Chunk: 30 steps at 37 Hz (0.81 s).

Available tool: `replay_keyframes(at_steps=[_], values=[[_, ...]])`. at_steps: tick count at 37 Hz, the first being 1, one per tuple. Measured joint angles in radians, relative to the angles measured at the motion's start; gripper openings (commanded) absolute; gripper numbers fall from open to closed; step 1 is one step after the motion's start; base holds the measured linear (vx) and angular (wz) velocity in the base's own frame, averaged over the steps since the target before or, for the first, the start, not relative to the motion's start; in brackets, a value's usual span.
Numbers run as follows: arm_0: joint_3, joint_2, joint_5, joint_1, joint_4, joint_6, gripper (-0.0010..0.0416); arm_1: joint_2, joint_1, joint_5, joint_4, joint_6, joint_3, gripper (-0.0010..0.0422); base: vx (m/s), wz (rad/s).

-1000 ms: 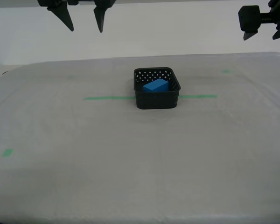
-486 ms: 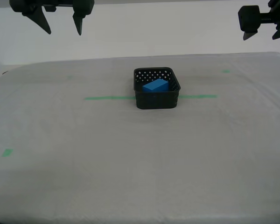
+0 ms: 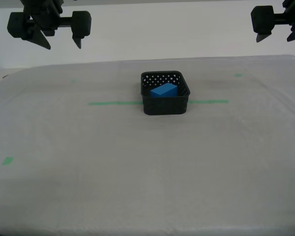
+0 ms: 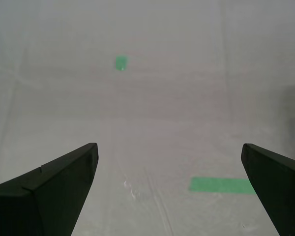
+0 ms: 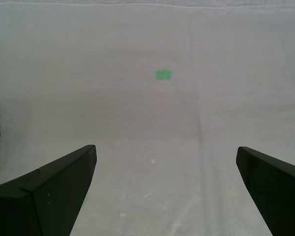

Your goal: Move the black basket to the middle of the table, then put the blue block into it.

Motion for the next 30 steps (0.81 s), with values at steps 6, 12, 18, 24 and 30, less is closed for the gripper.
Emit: replay_keyframes(at_steps=[6,12,18,24,30], values=[[0.000,0.000,0.000,-0.001,0.000,0.000,0.0399,0.001,0.005,0.000,0.117,0.029,-0.058,0.0401,0.000,0.000],[0.000,0.000,0.000,0.000,0.000,0.000,0.0398,0.001,0.012,0.000,0.175,0.028,-0.094,0.0401,0.000,0.000],[0.000,0.000,0.000,0.000,0.000,0.000,0.0399,0.000,0.019,0.000,0.227,0.053,-0.100,0.0401,0.000,0.000],[0.000,0.000,0.000,-0.002,0.000,0.000,0.0398,0.001,0.022,0.000,0.295,0.072,-0.100,0.0400,0.000,0.000],[0.000,0.000,0.000,0.000,0.000,0.000,0.0398,0.002,0.024,-0.019,0.303,0.073,-0.100,0.0400,0.000,0.000]])
